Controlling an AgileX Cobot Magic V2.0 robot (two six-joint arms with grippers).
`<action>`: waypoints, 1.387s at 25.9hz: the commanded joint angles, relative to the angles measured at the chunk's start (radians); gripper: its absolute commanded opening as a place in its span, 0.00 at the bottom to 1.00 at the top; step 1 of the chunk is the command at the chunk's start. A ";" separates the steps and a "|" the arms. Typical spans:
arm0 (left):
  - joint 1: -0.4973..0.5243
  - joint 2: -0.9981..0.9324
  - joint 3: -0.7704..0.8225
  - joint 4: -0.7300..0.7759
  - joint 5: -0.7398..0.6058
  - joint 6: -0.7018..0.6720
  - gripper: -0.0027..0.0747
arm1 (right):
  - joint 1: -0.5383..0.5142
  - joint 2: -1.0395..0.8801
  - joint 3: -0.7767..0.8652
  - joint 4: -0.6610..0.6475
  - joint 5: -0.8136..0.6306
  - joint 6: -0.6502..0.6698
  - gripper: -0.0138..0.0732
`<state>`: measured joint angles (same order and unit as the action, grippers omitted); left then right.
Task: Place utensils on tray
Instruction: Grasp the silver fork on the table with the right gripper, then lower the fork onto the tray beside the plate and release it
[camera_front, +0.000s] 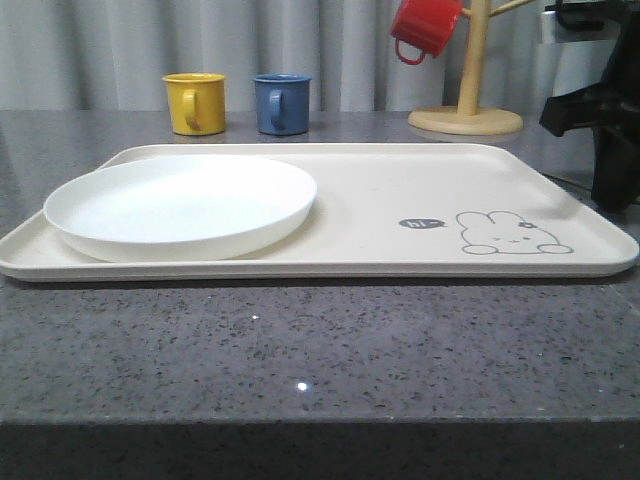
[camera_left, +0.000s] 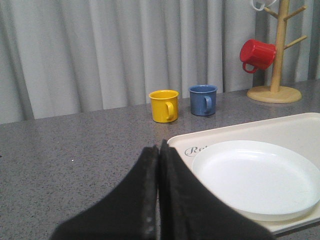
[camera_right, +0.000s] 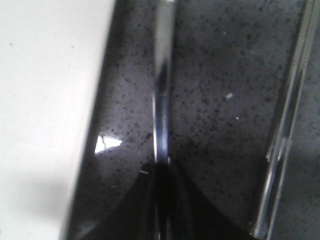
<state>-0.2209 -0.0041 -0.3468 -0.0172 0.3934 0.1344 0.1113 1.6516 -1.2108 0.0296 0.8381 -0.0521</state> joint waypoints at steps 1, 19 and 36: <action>0.001 0.009 -0.024 -0.012 -0.080 -0.010 0.01 | 0.000 -0.030 -0.028 -0.020 0.004 -0.007 0.12; 0.001 0.009 -0.024 -0.012 -0.080 -0.010 0.01 | 0.197 -0.085 -0.262 -0.189 0.302 0.411 0.13; 0.001 0.009 -0.024 -0.012 -0.080 -0.010 0.01 | 0.448 0.246 -0.559 -0.075 0.273 0.613 0.13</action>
<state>-0.2209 -0.0041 -0.3468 -0.0187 0.3934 0.1344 0.5610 1.9288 -1.7336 -0.0480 1.1331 0.5440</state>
